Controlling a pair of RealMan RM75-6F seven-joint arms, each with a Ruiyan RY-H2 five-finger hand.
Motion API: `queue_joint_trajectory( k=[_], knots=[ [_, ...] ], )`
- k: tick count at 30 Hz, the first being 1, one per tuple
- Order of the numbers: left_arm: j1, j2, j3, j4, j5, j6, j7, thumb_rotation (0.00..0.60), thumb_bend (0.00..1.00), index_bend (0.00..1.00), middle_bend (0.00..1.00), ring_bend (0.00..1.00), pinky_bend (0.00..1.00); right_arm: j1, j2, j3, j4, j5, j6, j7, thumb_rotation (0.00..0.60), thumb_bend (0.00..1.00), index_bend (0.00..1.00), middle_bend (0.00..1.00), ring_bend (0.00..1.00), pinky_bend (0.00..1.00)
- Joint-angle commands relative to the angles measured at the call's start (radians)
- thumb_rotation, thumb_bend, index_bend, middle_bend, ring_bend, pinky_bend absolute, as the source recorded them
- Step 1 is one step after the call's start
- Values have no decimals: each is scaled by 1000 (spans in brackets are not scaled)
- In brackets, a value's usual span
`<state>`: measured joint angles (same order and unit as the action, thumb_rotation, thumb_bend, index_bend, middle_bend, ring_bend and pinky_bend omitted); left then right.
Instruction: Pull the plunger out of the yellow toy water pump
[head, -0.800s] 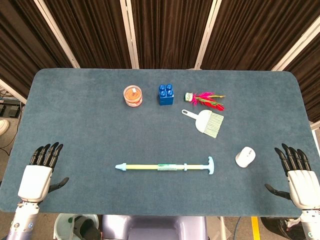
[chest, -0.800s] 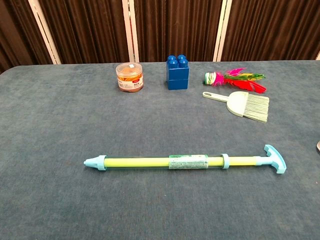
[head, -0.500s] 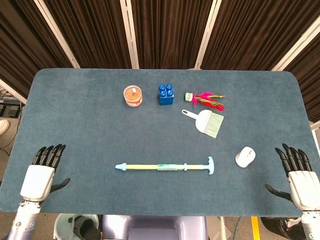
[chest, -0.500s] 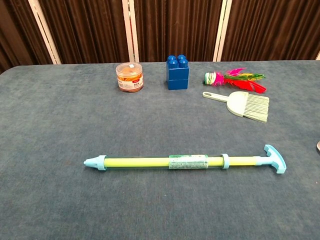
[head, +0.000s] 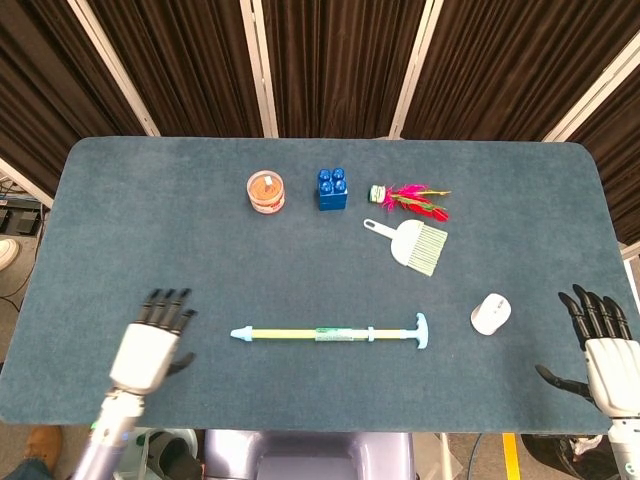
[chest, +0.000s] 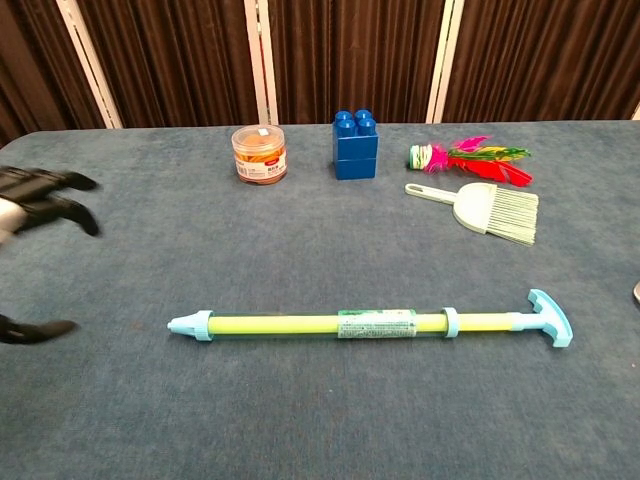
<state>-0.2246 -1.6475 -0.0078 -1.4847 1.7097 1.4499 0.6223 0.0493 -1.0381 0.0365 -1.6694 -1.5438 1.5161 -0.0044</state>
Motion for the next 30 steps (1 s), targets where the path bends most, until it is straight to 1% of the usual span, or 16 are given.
queue_joint_trajectory(
  k=[1, 2, 3, 7, 8, 10, 13, 22, 30],
  knots=[
    [-58, -111, -18, 60, 16, -74, 87, 600, 159, 336, 127, 110, 137, 4, 11, 3, 2, 7, -10, 26, 600, 48, 70, 0, 0, 24],
    [-70, -146, -22, 81, 23, -81, 97, 600, 174, 341, 129, 110, 137, 4, 17, 4, 3, 9, -11, 39, 600, 48, 70, 0, 0, 24],
    [-73, -157, -23, 90, 25, -82, 99, 600, 185, 349, 130, 110, 137, 4, 19, 4, 3, 9, -11, 45, 600, 49, 70, 0, 0, 24],
    [-100, -273, -27, 185, 22, -114, 106, 600, 206, 376, 137, 110, 137, 4, 38, 10, 7, 19, -16, 98, 600, 49, 69, 0, 0, 23],
    [-103, -284, -27, 195, 23, -116, 107, 600, 216, 386, 140, 110, 137, 5, 39, 10, 8, 20, -18, 102, 600, 48, 69, 0, 0, 24],
    [-116, -336, -29, 248, 30, -120, 112, 600, 247, 404, 143, 110, 137, 9, 44, 11, 11, 19, -26, 117, 600, 48, 69, 0, 0, 24],
    [-126, -382, -31, 301, 29, -125, 111, 600, 274, 404, 141, 110, 137, 16, 44, 10, 17, 19, -38, 125, 600, 51, 69, 0, 0, 24],
    [-147, -452, -47, 407, 21, -110, 81, 600, 275, 366, 140, 110, 137, 27, 41, 11, 22, 23, -61, 131, 600, 48, 70, 0, 0, 23],
    [-162, -475, -67, 460, 2, -102, 56, 600, 275, 362, 143, 110, 137, 33, 38, 12, 24, 30, -74, 126, 600, 49, 70, 0, 0, 24]
  ],
)
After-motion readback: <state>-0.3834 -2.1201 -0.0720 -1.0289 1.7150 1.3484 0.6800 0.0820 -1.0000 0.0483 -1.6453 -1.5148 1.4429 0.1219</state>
